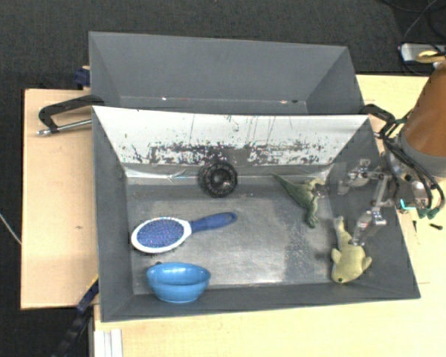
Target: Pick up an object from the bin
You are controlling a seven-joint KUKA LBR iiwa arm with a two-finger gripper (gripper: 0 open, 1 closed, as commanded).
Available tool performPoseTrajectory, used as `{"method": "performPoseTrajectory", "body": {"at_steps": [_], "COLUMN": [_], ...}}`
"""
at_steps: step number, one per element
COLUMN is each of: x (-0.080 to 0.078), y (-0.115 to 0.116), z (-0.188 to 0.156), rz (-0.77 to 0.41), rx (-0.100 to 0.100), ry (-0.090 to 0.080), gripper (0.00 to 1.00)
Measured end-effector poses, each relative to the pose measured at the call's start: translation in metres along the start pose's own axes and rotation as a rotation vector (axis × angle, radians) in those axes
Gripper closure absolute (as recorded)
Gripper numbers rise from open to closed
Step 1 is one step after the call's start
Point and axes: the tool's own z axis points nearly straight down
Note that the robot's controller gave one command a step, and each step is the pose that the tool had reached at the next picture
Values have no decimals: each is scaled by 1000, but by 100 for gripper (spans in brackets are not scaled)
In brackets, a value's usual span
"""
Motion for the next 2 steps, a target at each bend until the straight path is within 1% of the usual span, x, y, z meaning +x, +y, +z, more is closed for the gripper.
{"method": "performPoseTrajectory", "body": {"at_steps": [1, 2], "x": [-38, -38], "y": [3, 3], "z": [129, 131], "rz": [75, 75], "rx": [2, 3], "ry": [-18, -16], "gripper": [0, 100]}}
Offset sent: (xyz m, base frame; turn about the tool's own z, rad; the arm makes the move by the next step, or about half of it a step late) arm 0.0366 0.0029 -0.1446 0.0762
